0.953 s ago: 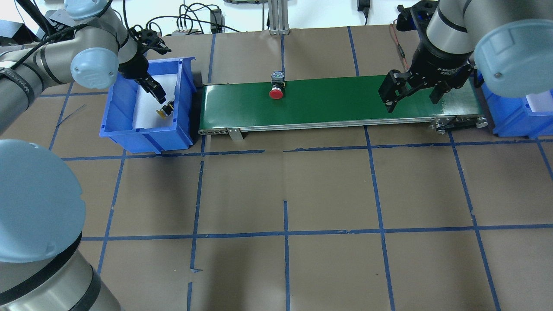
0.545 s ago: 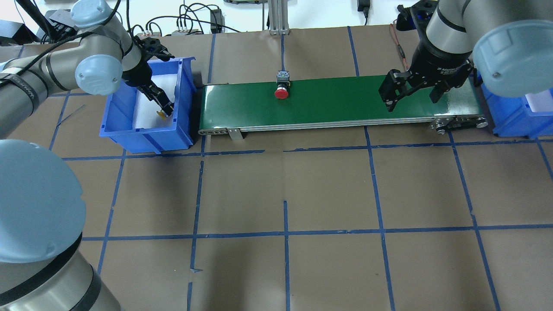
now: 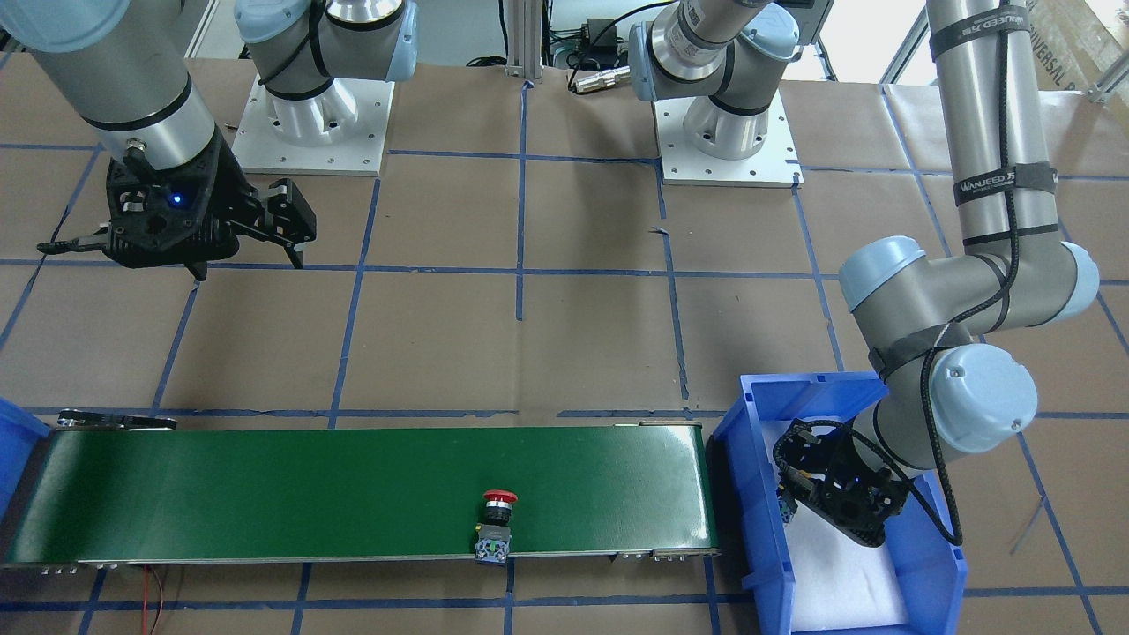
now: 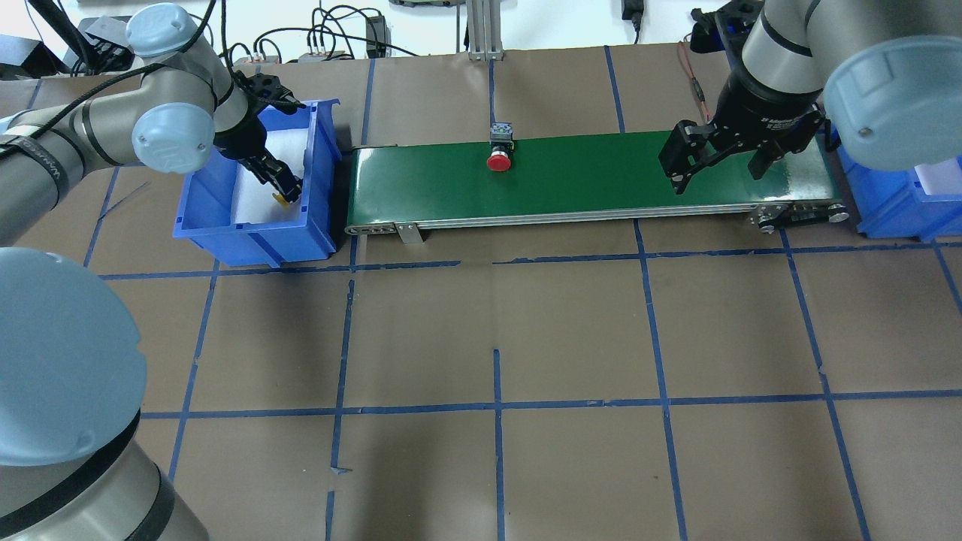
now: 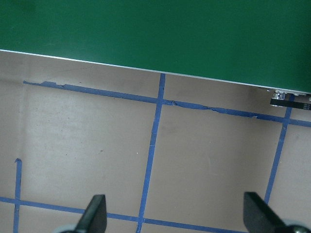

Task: Transport two buttons from left to right
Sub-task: 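Grasp the yellow button with left gripper while right gripper nears red button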

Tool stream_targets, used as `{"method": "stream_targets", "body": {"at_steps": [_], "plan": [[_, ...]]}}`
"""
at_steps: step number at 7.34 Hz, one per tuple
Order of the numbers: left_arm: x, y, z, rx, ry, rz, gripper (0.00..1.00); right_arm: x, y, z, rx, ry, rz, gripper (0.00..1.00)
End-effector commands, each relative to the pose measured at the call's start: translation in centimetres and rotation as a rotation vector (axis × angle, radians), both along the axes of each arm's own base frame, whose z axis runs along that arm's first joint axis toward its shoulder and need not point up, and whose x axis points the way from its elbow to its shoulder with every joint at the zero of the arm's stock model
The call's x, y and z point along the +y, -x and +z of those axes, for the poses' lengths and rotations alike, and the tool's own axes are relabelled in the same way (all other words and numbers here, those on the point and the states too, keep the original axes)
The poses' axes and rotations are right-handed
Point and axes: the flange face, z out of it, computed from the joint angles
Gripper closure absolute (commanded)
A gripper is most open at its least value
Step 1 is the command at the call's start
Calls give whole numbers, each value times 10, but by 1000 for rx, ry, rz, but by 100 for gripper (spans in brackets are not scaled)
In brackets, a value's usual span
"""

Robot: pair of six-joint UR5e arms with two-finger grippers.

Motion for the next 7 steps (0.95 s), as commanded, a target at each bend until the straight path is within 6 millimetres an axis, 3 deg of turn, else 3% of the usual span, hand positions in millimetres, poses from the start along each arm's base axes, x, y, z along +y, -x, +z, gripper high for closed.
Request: {"method": "stream_targets", "body": {"at_steps": [1, 4, 5, 7], "plan": [[3, 1, -10, 11, -7, 15, 30, -3, -1, 2, 1, 28, -8, 0], [2, 1, -12, 12, -4, 17, 33, -24, -2, -11, -20, 64, -97, 0], [2, 1, -13, 12, -4, 17, 45, -41, -8, -27, -76, 65, -189, 0], [0, 1, -16, 10, -4, 17, 67, -89, -17, -81, -179, 56, -278, 0]]}}
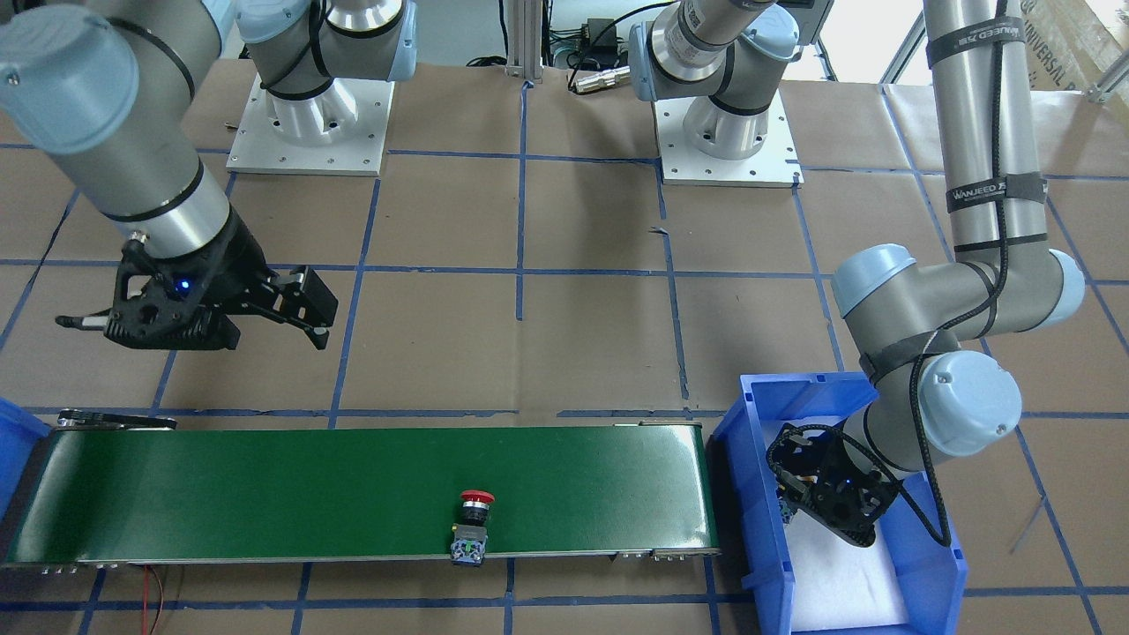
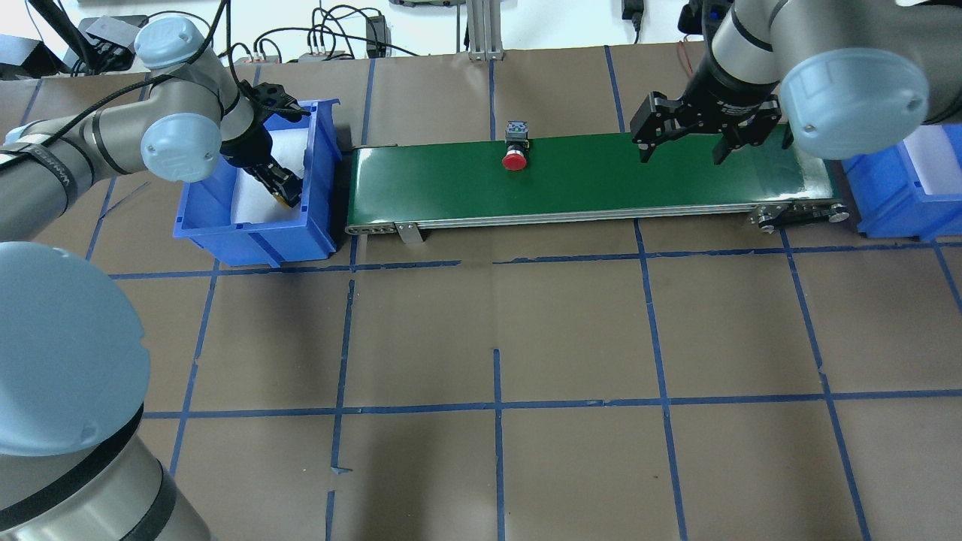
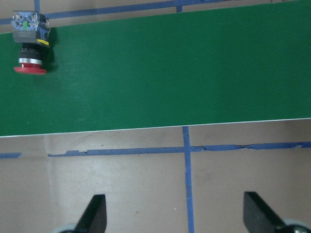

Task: Transport two buttons from left to right
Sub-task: 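Lift yellow button with left gripper while right gripper grasps red button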

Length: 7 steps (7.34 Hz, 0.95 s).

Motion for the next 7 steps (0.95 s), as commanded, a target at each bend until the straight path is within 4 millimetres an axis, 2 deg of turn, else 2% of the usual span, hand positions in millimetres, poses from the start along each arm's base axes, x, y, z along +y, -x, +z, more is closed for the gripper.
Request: {"method": "stream_targets", "body": {"at_steps": [1, 2, 3, 5, 6, 7], "plan": [[-1, 0, 3, -3, 7, 1, 67, -51, -12, -49, -74, -15, -30, 0], [-1, 0, 6, -4, 12, 1, 67, -86, -24, -63, -80, -17, -10, 0], [-1, 0, 10, -7, 18, 1, 68, -113, -43, -74, -79, -11, 9, 0], [2, -1, 33, -15, 51, 1, 68, -139, -103, -105, -89, 20, -3, 0], [6, -1, 49, -19, 73, 6, 67, -148, -107, -119, -79, 33, 3, 0], [8, -1, 56, -21, 82, 9, 67, -149, -112, -116, -66, 41, 10, 0]]}}
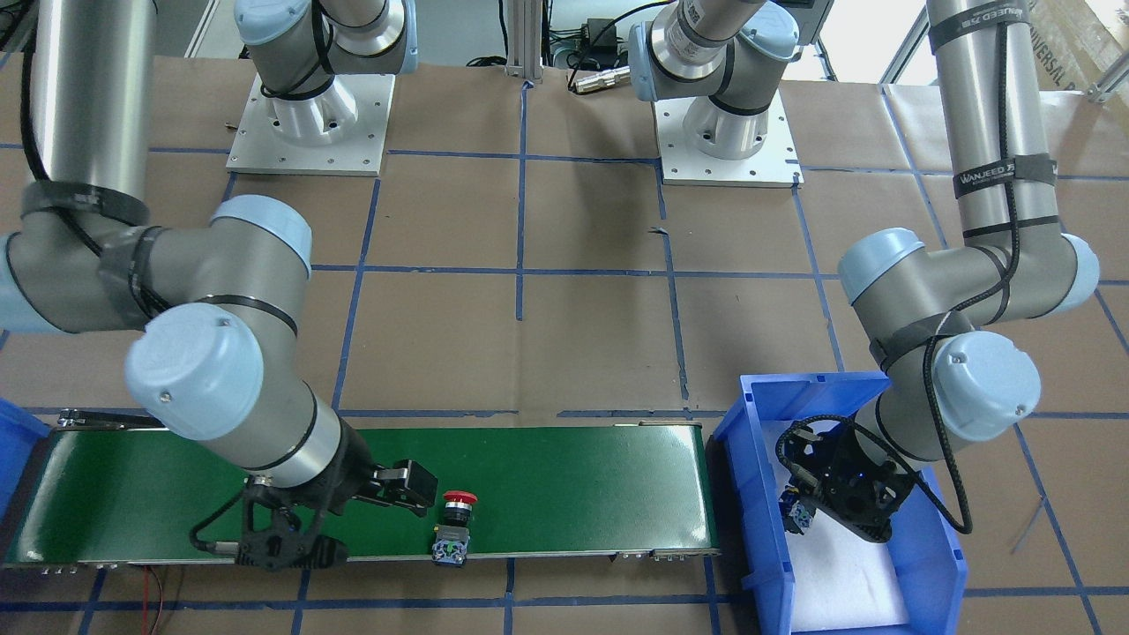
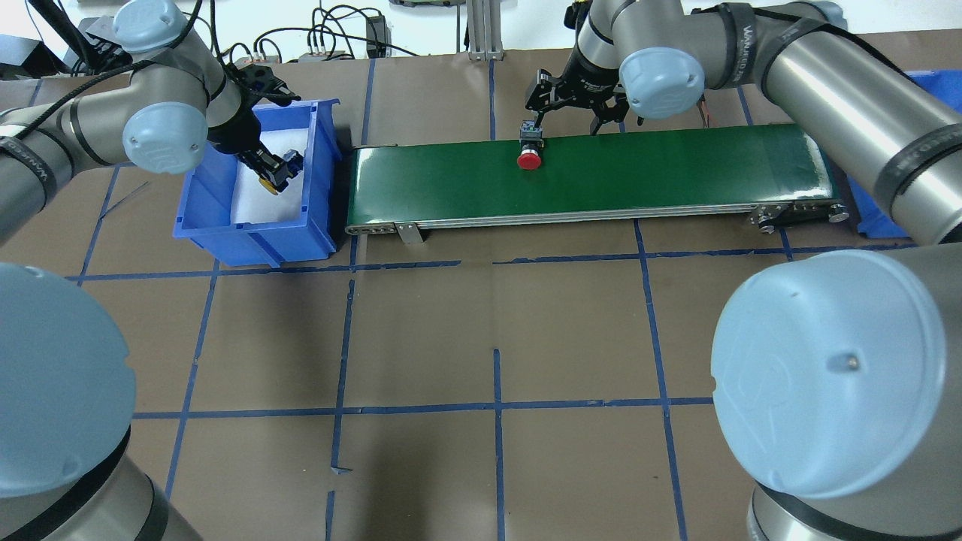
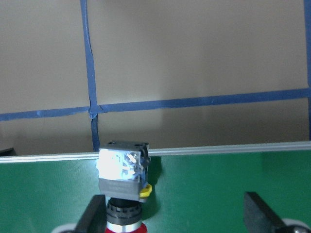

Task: Transport two buttons from left to right
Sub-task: 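Lift yellow button with left gripper while right gripper grasps red button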

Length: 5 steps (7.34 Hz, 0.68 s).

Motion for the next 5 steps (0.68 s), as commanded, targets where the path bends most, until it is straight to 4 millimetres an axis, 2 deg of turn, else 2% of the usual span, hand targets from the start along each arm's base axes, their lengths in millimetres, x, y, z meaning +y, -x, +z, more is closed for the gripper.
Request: {"method": "stream_targets", "body": {"at_steps": [1, 3, 4, 5], "plan": [[3, -5, 19, -4, 28, 12, 67, -5, -14, -4, 53, 20, 12, 0], [12, -9, 60, -17, 78, 74, 67, -3, -26, -3, 121, 30, 19, 0], [14, -8, 73, -20, 97, 104, 67, 0, -31, -14, 129, -8, 27, 0], [15, -2, 91, -23, 121, 133, 67, 0, -33, -18, 130, -13, 29, 0]]}}
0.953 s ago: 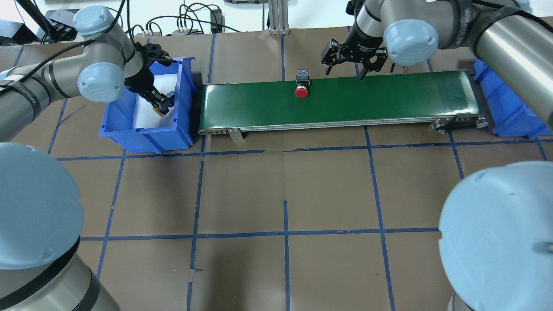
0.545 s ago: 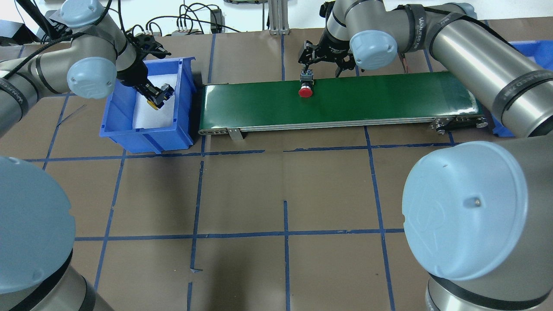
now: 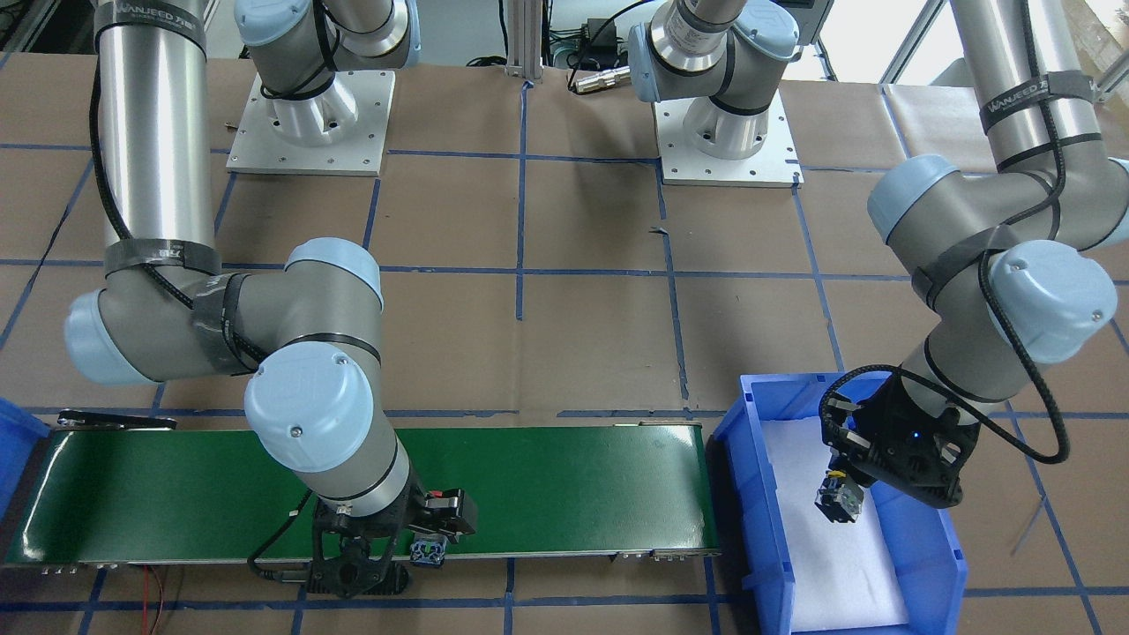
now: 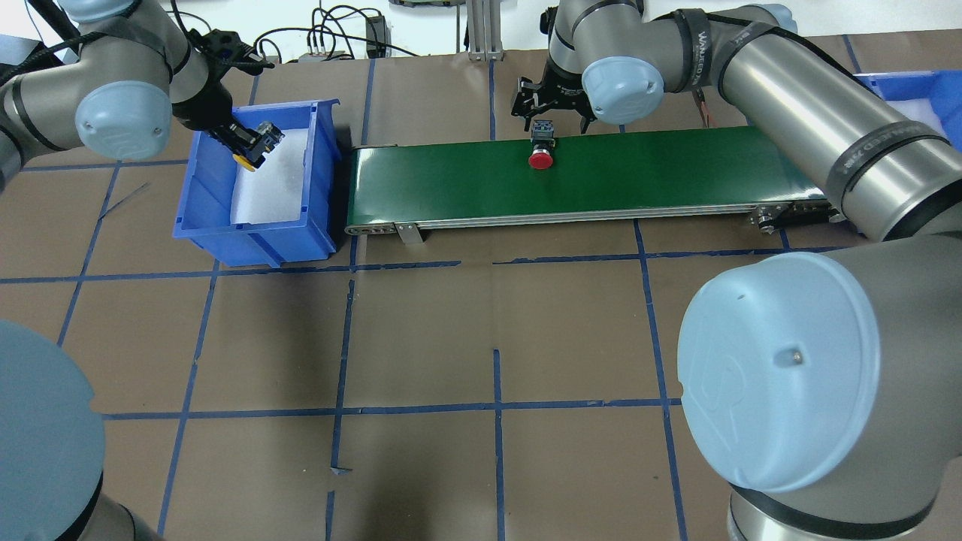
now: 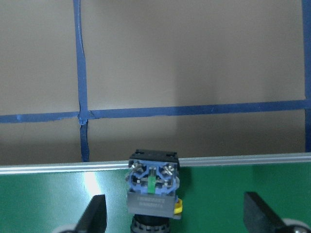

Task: Transport two buttons from left to right
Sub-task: 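Lift yellow button with left gripper while right gripper grasps red button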

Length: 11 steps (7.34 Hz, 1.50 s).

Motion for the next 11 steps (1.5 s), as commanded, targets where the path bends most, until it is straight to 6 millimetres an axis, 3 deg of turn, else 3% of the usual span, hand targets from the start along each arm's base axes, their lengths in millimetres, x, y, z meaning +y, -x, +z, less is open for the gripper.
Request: {"method": "stream_targets", "body": {"at_steps": [1, 3, 4, 5, 6, 7, 8, 9, 10, 11], "plan": [[5, 6, 33, -1, 35, 67, 67, 1, -5, -11, 9, -23, 3, 0], [3, 22, 38, 0, 35, 57, 67, 0, -3, -15, 28, -26, 10, 4], [0, 51, 42, 9, 45, 83, 67, 0, -3, -15, 31, -25, 16, 27], [-4, 80, 45, 21, 53, 106, 67, 0, -3, -17, 32, -26, 22, 58], [-2, 121, 47, 39, 59, 102, 67, 0, -3, -16, 33, -33, 22, 92], [3, 158, 49, 47, 71, 117, 67, 0, -2, -13, 33, -32, 23, 93], [-2, 185, 19, 50, 50, 105, 67, -1, 7, -6, 39, -31, 69, 93], [-18, 200, -20, 49, 74, 109, 67, -6, 36, 5, 51, -77, 120, 93], [-25, 202, -57, 40, 30, 109, 67, -12, 82, 29, 51, -88, 129, 93], [-28, 197, -70, -5, 14, 116, 67, -15, 126, 44, 53, -89, 177, 93]]}}
